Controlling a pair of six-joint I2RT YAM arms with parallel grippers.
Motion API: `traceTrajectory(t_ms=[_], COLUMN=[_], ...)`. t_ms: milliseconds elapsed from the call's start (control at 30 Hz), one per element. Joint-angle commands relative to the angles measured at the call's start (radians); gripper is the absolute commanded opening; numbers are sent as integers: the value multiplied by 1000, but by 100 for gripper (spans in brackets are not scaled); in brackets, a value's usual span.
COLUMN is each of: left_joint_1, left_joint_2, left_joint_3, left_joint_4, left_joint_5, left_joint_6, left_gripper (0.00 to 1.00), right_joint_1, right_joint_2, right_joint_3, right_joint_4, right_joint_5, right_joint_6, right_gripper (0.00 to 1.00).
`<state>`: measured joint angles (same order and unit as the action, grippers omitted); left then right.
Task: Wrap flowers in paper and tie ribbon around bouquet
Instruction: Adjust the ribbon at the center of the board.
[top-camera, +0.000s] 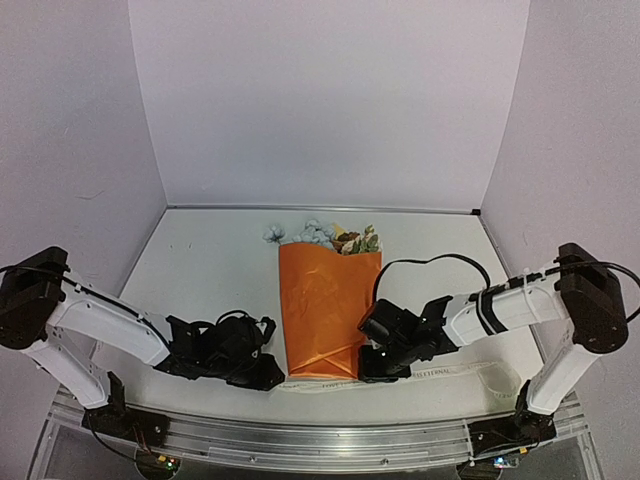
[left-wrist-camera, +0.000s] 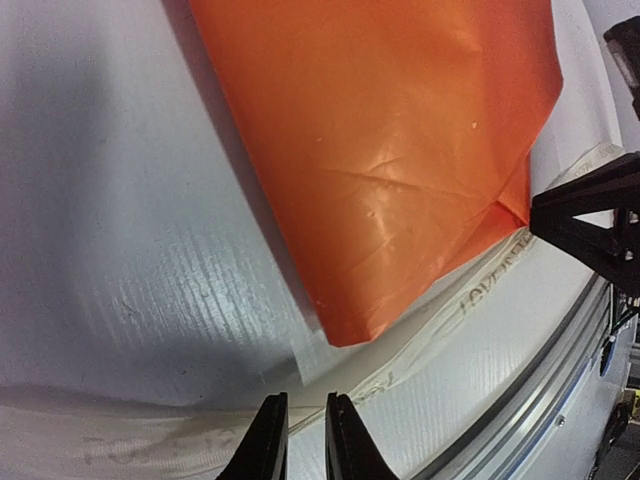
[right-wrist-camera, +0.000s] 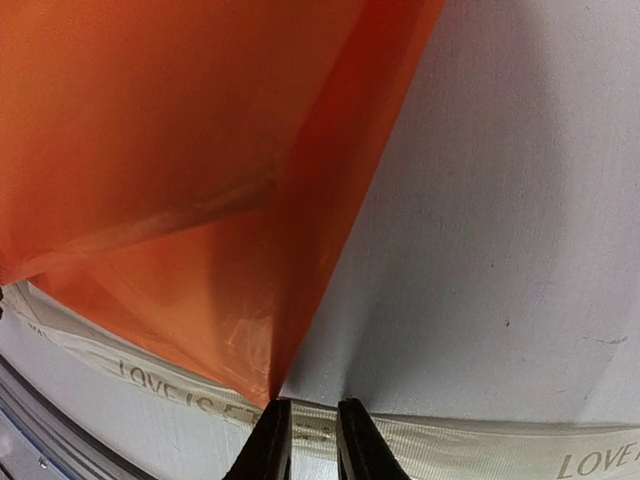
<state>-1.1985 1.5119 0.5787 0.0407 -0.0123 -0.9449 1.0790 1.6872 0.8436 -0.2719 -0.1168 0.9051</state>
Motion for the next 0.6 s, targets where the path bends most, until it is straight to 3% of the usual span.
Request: traceTrajectory(t_ms=[0,267,467,567], left_joint_1=[-8,-10,-38,-64], left_joint_2=[28,-3,-114,-126], left_joint_3=[-16,13,65,87], left_joint_4=[31,-27,-136,-180], left_joint_5=[-29,-74,-115,-116], left_joint_6=[-49,-13,54,79], left_gripper=[14,18,31,31], right_joint_1=[6,9,11,12], right_joint_2=[17,6,-37,-61], right_joint_3=[-84,-108,-87,-54], right_joint_4=[-4,-3,-11,-39], right_joint_5=[66,88,73,53], right_joint_6=[22,14,-17,-42], right_gripper=[16,16,16,17])
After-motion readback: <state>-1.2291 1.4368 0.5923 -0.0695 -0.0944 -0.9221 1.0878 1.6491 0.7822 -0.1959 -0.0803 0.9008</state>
